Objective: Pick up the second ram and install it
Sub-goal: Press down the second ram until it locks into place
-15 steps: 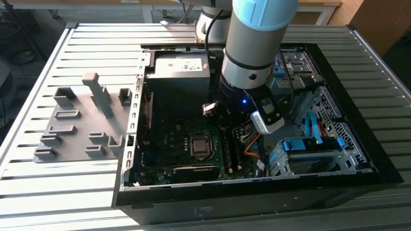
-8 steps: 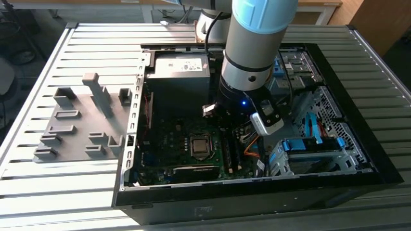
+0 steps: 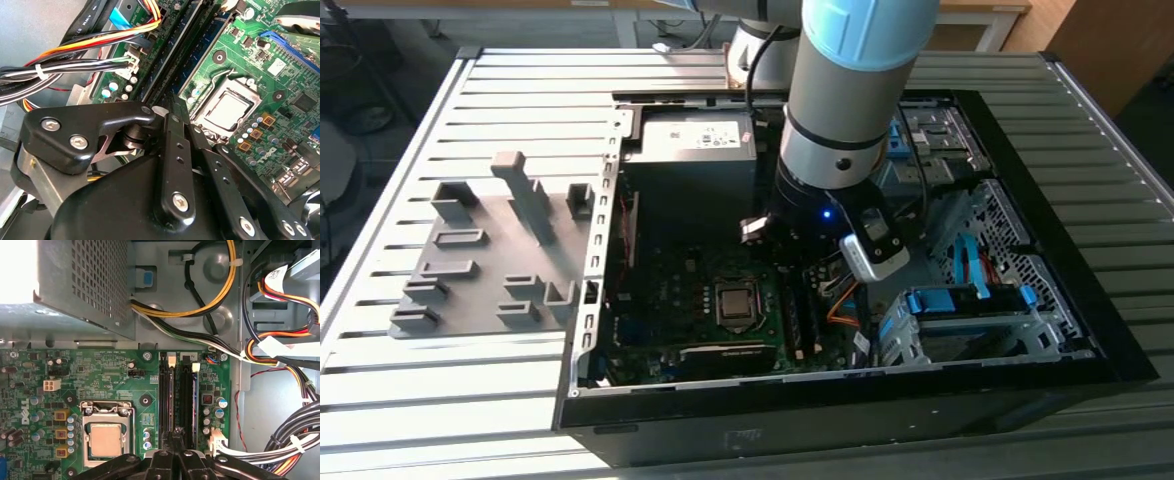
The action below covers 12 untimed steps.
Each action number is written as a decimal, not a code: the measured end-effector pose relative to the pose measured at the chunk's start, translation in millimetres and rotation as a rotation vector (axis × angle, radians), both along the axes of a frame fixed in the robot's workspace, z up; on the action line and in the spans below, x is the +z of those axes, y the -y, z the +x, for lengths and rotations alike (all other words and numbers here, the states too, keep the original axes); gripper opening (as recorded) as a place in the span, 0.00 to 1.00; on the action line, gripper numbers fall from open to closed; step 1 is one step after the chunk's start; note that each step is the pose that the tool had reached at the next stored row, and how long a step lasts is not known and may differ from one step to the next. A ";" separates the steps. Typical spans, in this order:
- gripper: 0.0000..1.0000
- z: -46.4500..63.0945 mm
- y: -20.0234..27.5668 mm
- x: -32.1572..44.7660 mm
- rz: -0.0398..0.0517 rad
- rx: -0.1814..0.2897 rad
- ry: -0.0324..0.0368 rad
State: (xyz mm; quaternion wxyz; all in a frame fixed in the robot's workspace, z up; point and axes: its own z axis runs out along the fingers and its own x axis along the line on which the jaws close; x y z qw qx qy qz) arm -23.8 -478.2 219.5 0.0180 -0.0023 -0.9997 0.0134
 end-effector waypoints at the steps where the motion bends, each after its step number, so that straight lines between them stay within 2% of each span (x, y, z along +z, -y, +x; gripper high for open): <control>1: 0.11 0.0 0.0 -0.2 0.0000 0.000 0.0000; 12: 0.11 0.0 0.1 -4.3 -0.0005 0.000 -0.0002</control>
